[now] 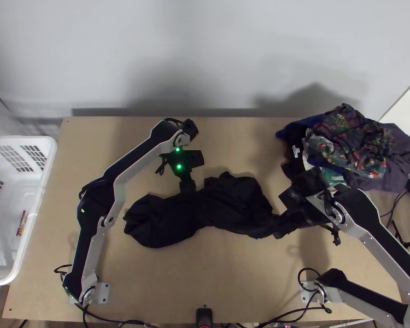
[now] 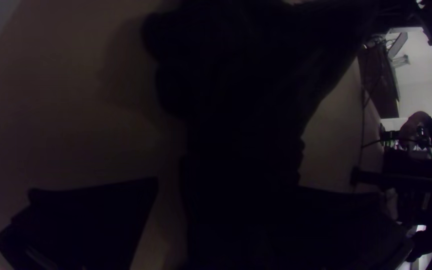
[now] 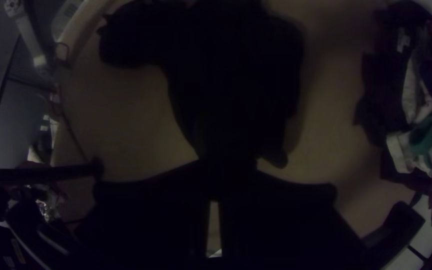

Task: Fold the t-shirt

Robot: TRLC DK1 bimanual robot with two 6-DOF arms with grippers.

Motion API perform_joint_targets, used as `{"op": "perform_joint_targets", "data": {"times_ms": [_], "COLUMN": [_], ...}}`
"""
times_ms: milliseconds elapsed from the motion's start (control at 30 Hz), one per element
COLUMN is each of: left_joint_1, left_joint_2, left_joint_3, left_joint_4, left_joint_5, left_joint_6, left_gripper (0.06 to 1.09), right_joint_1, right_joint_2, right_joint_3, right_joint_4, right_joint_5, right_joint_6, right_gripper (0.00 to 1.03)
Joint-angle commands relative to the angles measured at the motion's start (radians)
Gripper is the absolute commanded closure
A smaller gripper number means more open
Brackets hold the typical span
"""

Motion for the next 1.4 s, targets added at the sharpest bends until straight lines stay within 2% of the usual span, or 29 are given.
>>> {"op": "perform_joint_targets", "data": {"times_ms": [0,300,633,733,833,967,1067,1167,1367], "left_joint_1": [-0.011,-0.022,-0.027,-0.027,-0.027,-0.023,-0.019,-0.01,0.024], "left_joint_2": [0.032,0.054,0.066,0.071,0.065,0.068,0.071,0.06,0.0], "left_joint_3": [-0.005,-0.011,-0.021,-0.021,-0.022,-0.025,-0.027,-0.031,-0.033], "left_joint_4": [-0.019,-0.02,0.012,0.021,0.036,0.044,0.044,0.042,0.055], "left_joint_5": [0.008,0.015,0.016,0.018,0.016,0.018,0.019,0.061,0.071], "left_joint_6": [0.019,0.019,0.013,0.013,-0.004,-0.016,-0.019,-0.016,-0.067], "left_gripper": [0.19,0.23,0.23,0.32,0.54,0.73,0.91,0.94,1.0], "right_joint_1": [-0.009,-0.019,-0.017,-0.017,-0.017,-0.017,-0.017,-0.017,-0.028], "right_joint_2": [-0.003,-0.007,-0.012,-0.014,-0.014,-0.014,-0.012,-0.014,0.0], "right_joint_3": [0.003,0.01,0.013,0.015,0.016,0.019,0.019,0.015,0.033], "right_joint_4": [0.0,-0.007,-0.012,-0.017,-0.02,-0.021,-0.021,-0.021,-0.018], "right_joint_5": [0.002,0.002,0.001,0.001,0.002,0.001,0.002,0.002,0.014], "right_joint_6": [-0.006,-0.01,0.004,0.004,0.004,0.004,0.004,0.004,0.006], "right_gripper": [1.0,1.0,1.0,1.0,1.0,1.0,1.0,1.0,1.0]}}
